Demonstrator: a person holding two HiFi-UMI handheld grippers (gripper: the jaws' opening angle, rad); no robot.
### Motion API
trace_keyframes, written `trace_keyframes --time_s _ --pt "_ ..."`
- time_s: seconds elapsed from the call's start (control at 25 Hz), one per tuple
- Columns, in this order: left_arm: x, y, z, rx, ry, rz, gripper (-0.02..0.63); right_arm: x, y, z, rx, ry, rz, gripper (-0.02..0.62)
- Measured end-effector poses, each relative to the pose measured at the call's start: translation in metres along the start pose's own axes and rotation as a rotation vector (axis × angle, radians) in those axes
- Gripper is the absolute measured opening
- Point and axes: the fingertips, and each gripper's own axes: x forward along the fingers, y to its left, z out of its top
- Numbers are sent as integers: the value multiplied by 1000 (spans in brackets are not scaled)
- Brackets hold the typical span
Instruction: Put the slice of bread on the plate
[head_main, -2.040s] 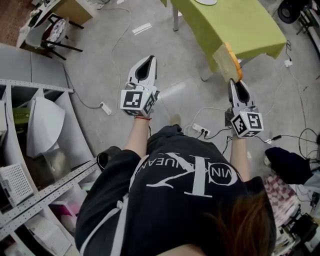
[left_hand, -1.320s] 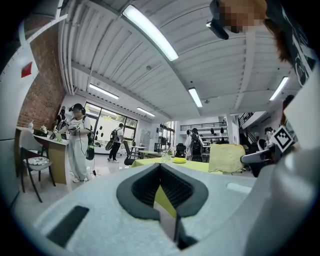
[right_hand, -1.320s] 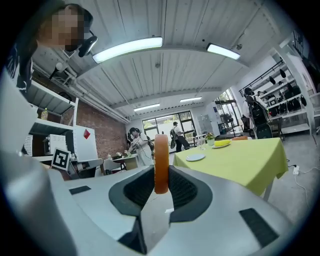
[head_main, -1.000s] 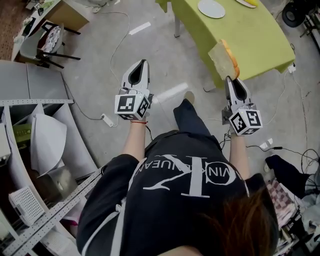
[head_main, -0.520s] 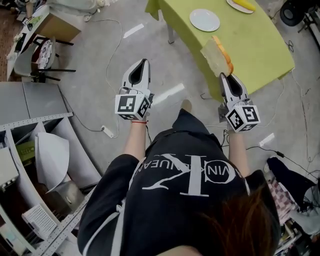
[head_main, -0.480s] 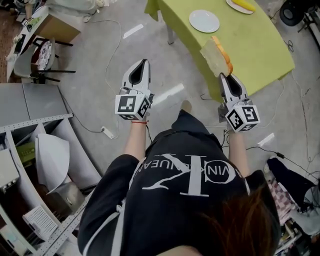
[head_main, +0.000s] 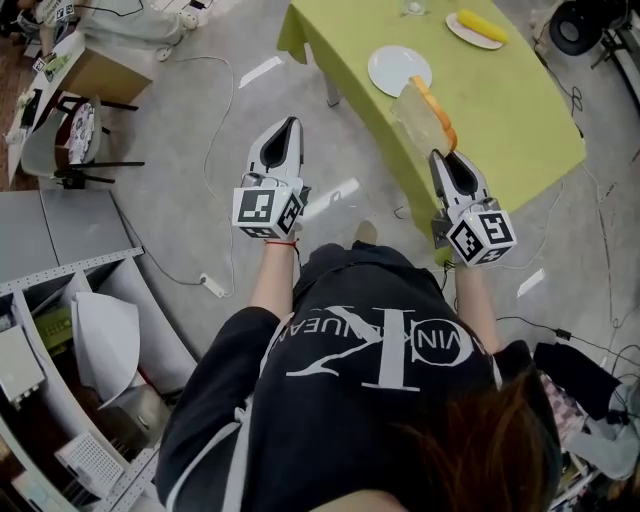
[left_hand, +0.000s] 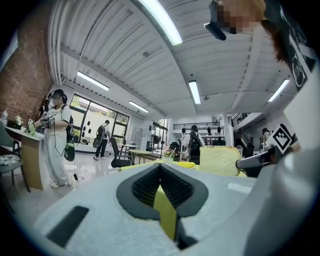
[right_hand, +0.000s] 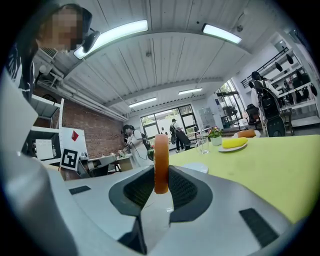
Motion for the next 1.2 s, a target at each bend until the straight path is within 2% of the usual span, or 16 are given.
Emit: trace_keyframes --time_s 0.24,0.44,0.68,0.88,1.2 --pt "33 8 -14 -14 41 -39 3 25 -12 -8 48 30 -21 84" --pt "92 18 -18 -20 64 -121 3 55 -34 -4 122 25 -74 84" --pt "170 14 -6 1 80 -273 3 92 -63 0 344 -13 -143 83" --pt "205 18 -14 2 123 -346 3 127 -73 -9 563 -31 -161 84" --pt "242 32 -22 -2 166 -428 3 164 -84 -21 761 -61 -226 84"
